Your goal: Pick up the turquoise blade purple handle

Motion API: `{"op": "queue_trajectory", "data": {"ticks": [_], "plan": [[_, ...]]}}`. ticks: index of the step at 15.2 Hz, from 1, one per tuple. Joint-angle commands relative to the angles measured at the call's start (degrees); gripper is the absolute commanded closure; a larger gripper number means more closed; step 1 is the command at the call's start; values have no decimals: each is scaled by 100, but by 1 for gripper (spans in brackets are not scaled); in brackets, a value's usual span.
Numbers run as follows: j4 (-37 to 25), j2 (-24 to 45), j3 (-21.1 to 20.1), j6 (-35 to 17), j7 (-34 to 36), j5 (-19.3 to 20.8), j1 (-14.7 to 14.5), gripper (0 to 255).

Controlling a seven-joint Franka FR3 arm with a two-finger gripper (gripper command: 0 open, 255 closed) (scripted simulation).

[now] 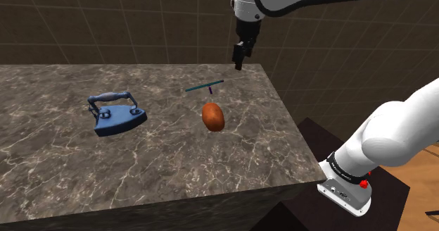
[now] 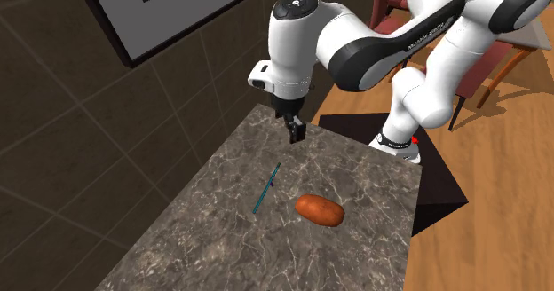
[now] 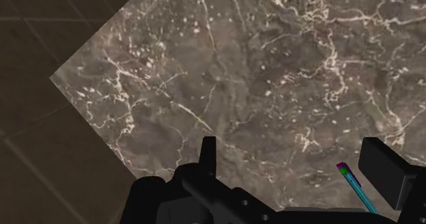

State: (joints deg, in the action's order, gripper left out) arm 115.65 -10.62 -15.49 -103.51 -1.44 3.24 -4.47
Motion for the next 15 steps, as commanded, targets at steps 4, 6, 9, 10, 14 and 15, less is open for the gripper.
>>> {"op": "queue_trajectory", "data": {"ticks": [4,6,9,10,14,15], "plan": [[-820,1115,-354,102,299,366,-226,0],[-1189,1579,-461,181,411,541,-348,0],[-1790,2289,-582,343,559,815,-574,0],[-2004,2528,-611,409,600,906,-661,0],[-1883,2628,-600,214,644,950,-685,0],[-1829,2646,-597,145,657,959,-684,0]]}}
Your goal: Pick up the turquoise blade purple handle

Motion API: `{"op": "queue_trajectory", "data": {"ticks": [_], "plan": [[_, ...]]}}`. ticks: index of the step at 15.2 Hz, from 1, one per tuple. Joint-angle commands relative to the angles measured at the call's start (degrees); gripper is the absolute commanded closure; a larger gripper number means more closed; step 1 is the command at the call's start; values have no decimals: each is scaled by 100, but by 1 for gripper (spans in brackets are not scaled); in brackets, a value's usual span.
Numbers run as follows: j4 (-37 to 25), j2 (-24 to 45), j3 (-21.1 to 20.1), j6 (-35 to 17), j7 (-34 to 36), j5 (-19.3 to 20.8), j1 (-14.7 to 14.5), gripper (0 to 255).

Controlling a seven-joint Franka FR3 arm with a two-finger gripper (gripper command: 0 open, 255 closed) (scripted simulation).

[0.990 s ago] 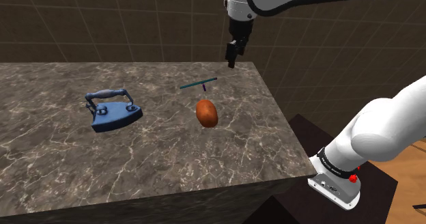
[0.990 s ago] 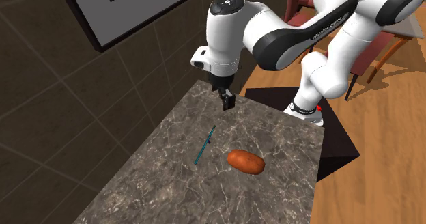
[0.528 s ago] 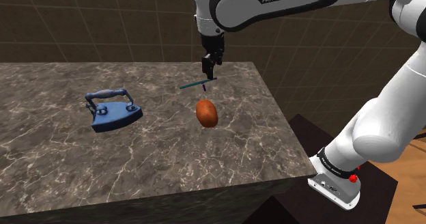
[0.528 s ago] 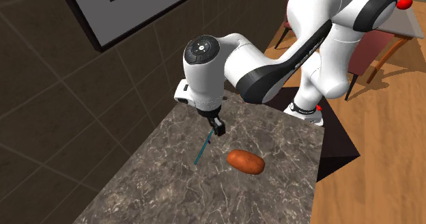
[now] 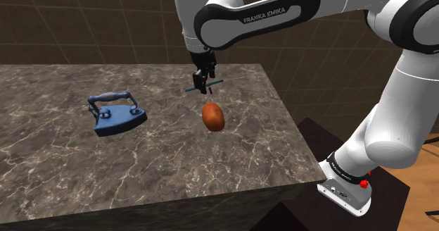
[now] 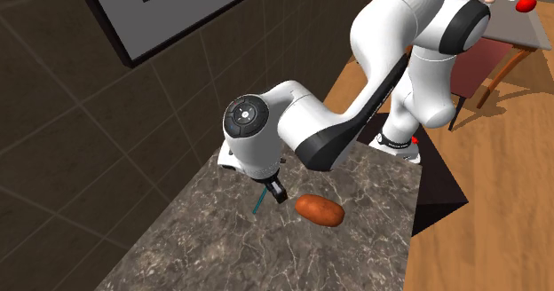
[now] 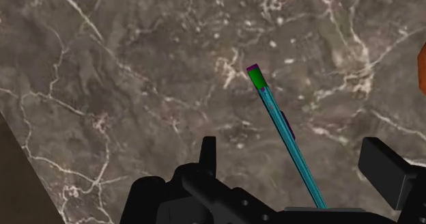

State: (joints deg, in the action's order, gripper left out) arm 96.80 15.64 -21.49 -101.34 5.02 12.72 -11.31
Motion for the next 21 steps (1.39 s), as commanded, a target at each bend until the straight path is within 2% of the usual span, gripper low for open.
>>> {"op": "queue_trajectory", "data": {"ticks": [1,5,6,15,21], "plan": [[108,38,6,-141,26,22,0,0],[236,92,15,-316,61,51,0,0],[235,101,17,-324,63,55,-1,255],[235,93,15,-316,61,51,0,255],[-77,-22,-5,96,-19,-11,-2,255]]}}
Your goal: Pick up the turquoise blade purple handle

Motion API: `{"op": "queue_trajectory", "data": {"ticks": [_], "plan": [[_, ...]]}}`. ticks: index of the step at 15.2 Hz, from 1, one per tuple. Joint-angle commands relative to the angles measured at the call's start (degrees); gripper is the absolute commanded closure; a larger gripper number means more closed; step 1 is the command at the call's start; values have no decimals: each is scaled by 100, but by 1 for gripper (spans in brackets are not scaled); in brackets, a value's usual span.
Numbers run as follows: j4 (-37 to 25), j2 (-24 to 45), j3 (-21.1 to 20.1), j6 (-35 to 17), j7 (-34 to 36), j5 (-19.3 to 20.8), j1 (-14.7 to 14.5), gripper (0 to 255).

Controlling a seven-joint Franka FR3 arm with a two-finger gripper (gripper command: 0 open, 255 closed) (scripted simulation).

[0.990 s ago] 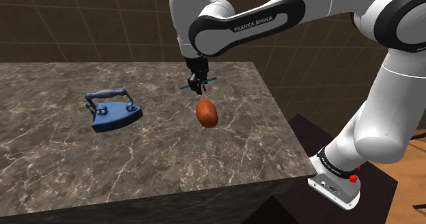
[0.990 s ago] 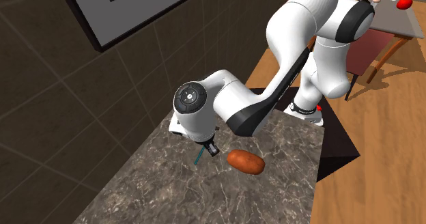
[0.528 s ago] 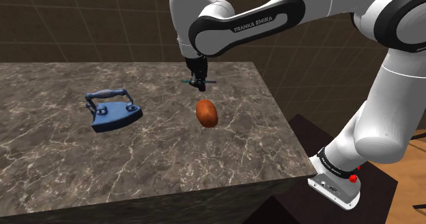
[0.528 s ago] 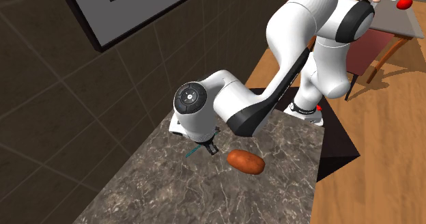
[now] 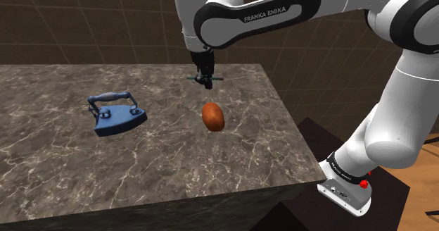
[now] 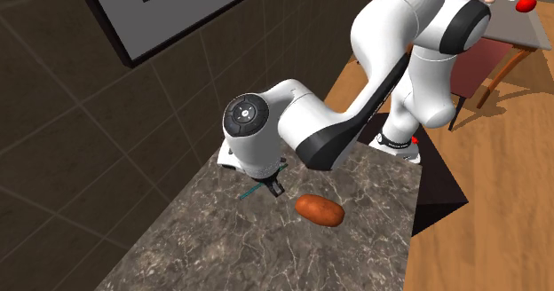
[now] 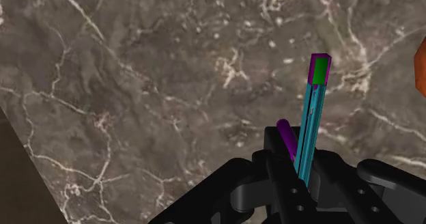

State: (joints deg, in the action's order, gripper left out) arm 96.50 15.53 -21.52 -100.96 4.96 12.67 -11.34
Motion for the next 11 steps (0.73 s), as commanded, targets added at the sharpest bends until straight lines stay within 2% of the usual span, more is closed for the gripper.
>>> {"op": "queue_trajectory", "data": {"ticks": [1,9,11], "plan": [[-104,-26,-4,128,-25,-15,0,255],[-623,-99,-23,708,-114,-59,-21,255],[-633,-100,-23,719,-115,-60,-22,255]]}}
